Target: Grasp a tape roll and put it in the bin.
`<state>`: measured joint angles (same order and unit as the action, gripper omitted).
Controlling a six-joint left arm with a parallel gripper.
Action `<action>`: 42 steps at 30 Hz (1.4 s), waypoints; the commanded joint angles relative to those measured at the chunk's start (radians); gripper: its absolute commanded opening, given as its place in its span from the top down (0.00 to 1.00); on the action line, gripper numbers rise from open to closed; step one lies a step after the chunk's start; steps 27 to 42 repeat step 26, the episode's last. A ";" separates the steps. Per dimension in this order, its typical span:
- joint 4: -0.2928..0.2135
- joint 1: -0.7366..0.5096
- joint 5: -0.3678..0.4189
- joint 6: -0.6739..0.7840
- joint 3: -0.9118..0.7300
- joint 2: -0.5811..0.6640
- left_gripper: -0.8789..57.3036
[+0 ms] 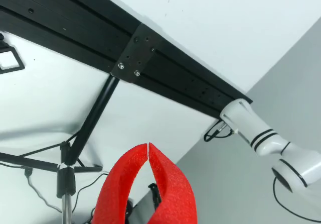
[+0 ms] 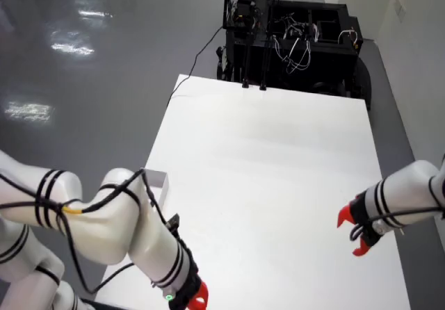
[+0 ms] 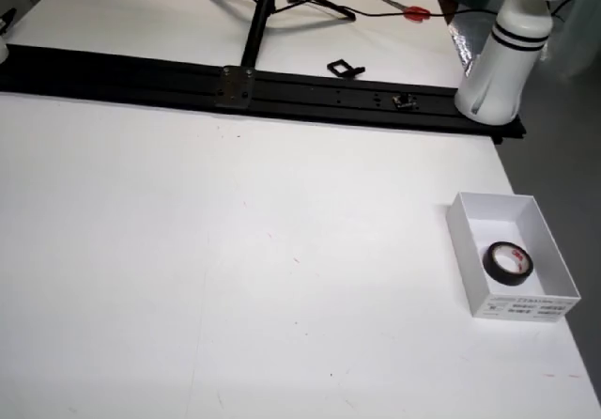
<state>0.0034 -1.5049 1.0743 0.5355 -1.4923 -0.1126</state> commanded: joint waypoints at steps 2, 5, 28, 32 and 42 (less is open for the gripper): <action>-0.023 0.098 0.059 0.012 0.000 0.016 0.99; -0.019 0.124 0.062 0.011 0.000 0.014 0.99; -0.006 0.298 -0.037 -0.316 0.000 0.007 0.99; -0.006 0.298 -0.037 -0.316 0.000 0.007 0.99; -0.006 0.298 -0.037 -0.316 0.000 0.007 0.99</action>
